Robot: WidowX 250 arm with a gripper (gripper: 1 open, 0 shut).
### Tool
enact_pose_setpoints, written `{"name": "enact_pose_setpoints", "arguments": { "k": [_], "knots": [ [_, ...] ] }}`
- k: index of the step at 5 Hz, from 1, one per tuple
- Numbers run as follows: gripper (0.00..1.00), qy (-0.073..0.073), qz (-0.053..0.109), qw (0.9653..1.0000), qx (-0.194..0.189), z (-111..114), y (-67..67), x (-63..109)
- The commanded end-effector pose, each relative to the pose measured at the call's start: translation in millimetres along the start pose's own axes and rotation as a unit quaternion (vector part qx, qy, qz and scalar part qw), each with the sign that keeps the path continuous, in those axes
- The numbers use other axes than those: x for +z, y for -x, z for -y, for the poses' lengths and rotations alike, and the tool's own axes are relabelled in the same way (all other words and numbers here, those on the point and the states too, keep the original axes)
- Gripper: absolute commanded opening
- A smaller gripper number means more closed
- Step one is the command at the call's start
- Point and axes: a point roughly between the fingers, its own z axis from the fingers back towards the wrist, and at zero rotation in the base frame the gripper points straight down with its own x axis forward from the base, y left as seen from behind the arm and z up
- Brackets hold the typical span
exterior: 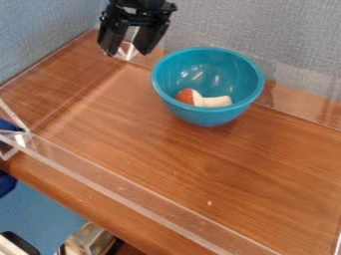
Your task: Put the mushroom in the blue bowl
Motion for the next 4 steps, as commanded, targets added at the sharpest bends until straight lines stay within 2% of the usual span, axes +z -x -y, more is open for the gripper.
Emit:
{"name": "enact_pose_setpoints", "arguments": {
  "k": [1,4],
  "knots": [
    [1.0,0.034,0.013,0.9992,0.018,-7.5,-5.0,24.3],
    [1.0,0.029,0.013,0.9991,0.029,-7.2,-2.3,23.6]
  ]
}}
